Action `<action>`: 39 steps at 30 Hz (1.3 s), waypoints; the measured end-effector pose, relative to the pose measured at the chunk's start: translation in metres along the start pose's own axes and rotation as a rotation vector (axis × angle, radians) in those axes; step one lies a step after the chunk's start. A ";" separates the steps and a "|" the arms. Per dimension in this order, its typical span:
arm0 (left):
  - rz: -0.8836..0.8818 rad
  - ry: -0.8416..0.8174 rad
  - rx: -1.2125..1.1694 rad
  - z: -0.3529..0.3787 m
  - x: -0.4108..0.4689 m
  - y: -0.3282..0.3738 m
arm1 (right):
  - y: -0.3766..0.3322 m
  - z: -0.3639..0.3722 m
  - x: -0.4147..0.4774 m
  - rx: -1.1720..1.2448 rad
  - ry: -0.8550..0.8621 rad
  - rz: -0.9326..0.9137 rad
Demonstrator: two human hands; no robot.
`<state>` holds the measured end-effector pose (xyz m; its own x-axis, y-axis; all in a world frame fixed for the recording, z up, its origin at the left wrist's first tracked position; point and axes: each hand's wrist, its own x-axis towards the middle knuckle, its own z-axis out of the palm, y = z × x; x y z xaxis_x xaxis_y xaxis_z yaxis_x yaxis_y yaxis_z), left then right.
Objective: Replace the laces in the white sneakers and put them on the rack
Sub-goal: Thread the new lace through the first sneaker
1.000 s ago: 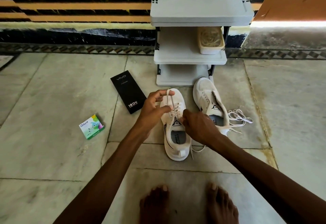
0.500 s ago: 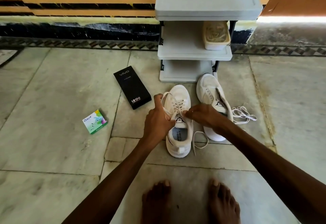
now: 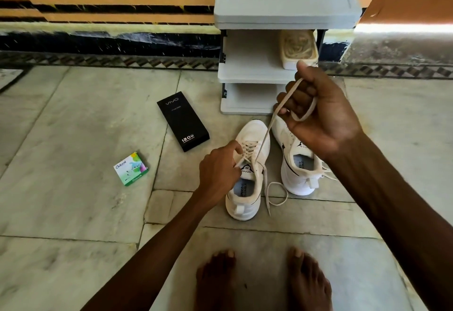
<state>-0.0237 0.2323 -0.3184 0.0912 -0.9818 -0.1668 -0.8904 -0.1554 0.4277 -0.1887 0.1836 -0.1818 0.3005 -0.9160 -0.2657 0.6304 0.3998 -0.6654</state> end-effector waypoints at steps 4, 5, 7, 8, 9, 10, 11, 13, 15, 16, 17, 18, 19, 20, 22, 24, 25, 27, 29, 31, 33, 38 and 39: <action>0.045 0.064 0.018 0.007 -0.005 0.002 | 0.004 -0.015 -0.002 -0.239 -0.242 0.153; 0.051 0.071 -0.001 0.009 -0.005 0.002 | 0.004 -0.021 -0.002 -0.303 -0.327 0.235; 0.051 0.091 -0.042 0.011 -0.006 0.001 | 0.007 -0.034 -0.004 -0.524 -0.446 0.411; 0.049 0.103 -0.062 0.012 -0.007 0.001 | 0.011 -0.041 -0.005 -0.732 -0.476 0.477; 0.047 0.113 -0.075 0.013 -0.007 0.000 | 0.017 -0.047 -0.007 -0.989 -0.523 0.537; 0.045 0.119 -0.081 0.013 -0.008 0.000 | 0.024 -0.050 -0.009 -1.241 -0.562 0.604; 0.043 0.125 -0.086 0.014 -0.009 0.000 | 0.031 -0.054 -0.010 -1.442 -0.563 0.682; 0.044 0.151 -0.106 0.015 -0.011 -0.001 | 0.046 -0.064 -0.011 -1.699 -0.525 0.793; 0.056 0.169 -0.130 0.016 -0.012 0.000 | 0.052 -0.067 -0.010 -1.865 -0.490 0.760; 0.063 0.170 -0.137 0.016 -0.012 0.001 | 0.053 -0.066 -0.007 -1.898 -0.477 0.739; 0.067 0.166 -0.139 0.015 -0.012 0.001 | 0.054 -0.065 -0.005 -1.870 -0.428 0.736; 0.070 0.160 -0.135 0.015 -0.012 0.001 | 0.055 -0.065 -0.001 -1.805 -0.337 0.729; 0.071 0.153 -0.129 0.014 -0.011 0.001 | 0.056 -0.065 0.002 -1.746 -0.223 0.686; 0.072 0.144 -0.126 0.014 -0.011 0.000 | 0.058 -0.066 0.007 -1.758 -0.112 0.566; 0.073 0.127 -0.124 0.012 -0.010 -0.002 | 0.064 -0.072 0.018 -1.881 0.069 0.201; 0.065 0.102 -0.136 0.010 -0.008 -0.004 | 0.074 -0.078 0.025 -1.838 0.118 0.036; 0.061 0.085 -0.146 0.009 -0.007 -0.004 | 0.079 -0.081 0.028 -1.787 0.102 0.031; 0.056 0.064 -0.152 0.008 -0.005 -0.005 | 0.090 -0.084 0.029 -1.748 0.088 0.038; 0.050 0.056 -0.158 0.008 -0.004 -0.005 | 0.097 -0.084 0.030 -1.749 0.111 -0.008; 0.047 0.050 -0.165 0.007 -0.003 -0.006 | 0.101 -0.082 0.032 -1.725 0.087 -0.026; 0.050 0.041 -0.165 0.008 -0.002 -0.006 | 0.102 -0.078 0.032 -1.726 0.051 0.046; 0.143 -0.045 -0.178 0.009 0.004 -0.006 | 0.082 -0.053 0.024 -1.599 0.021 0.138; 0.188 -0.054 -0.133 0.008 0.005 -0.004 | 0.072 -0.044 0.020 -1.541 0.049 0.109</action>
<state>-0.0228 0.2285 -0.3279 -0.0979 -0.9881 -0.1188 -0.8228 0.0132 0.5682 -0.1691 0.1924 -0.2656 0.2521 -0.8981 -0.3603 -0.7257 0.0709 -0.6844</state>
